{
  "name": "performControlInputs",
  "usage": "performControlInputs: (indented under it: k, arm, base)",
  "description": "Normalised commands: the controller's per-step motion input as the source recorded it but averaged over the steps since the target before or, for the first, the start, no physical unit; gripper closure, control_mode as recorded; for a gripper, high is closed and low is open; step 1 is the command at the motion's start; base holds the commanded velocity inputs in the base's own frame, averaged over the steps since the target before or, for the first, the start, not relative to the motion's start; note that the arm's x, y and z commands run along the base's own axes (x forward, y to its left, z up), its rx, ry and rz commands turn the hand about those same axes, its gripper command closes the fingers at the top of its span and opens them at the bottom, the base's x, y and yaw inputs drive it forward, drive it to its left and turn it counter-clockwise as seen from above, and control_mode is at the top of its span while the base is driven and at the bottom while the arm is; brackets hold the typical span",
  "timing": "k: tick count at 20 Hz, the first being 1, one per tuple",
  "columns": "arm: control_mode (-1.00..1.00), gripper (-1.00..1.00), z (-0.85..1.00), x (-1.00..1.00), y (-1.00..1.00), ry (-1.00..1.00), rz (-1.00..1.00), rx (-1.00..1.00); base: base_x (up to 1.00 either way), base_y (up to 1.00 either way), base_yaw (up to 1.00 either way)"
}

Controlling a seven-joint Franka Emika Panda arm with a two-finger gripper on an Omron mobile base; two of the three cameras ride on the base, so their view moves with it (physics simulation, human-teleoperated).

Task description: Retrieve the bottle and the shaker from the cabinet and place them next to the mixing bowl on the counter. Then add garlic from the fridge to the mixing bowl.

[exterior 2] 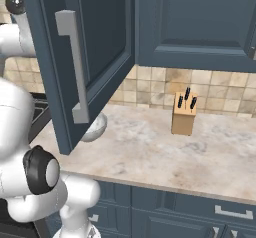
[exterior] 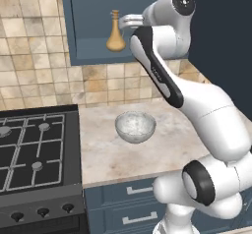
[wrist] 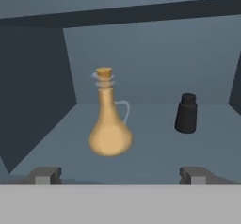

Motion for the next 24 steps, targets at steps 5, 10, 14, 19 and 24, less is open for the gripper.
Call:
performControlInputs:
  k: [5, 10, 14, 19, 24]
  arm:
    - [-1.0, -1.0, -0.07, 0.58, 0.16, -0.08, 0.0, 0.0]
    - [-1.0, -1.0, 0.0, 0.61, 0.21, 0.01, 0.0, 0.0]
    - [-1.0, -1.0, 0.0, 0.46, 0.01, 0.07, 0.0, -0.01]
    - [-1.0, -1.0, 0.01, 0.43, 0.03, 0.0, 0.0, -0.01]
    - [-1.0, -1.0, 0.0, 0.41, 0.15, 0.0, 0.0, 0.0]
  base:
    - [0.0, 0.0, 0.0]
    - [0.0, 0.0, 0.0]
    - [0.0, 0.0, 0.0]
    - [0.0, 0.0, 0.0]
    - [0.0, 0.0, 0.0]
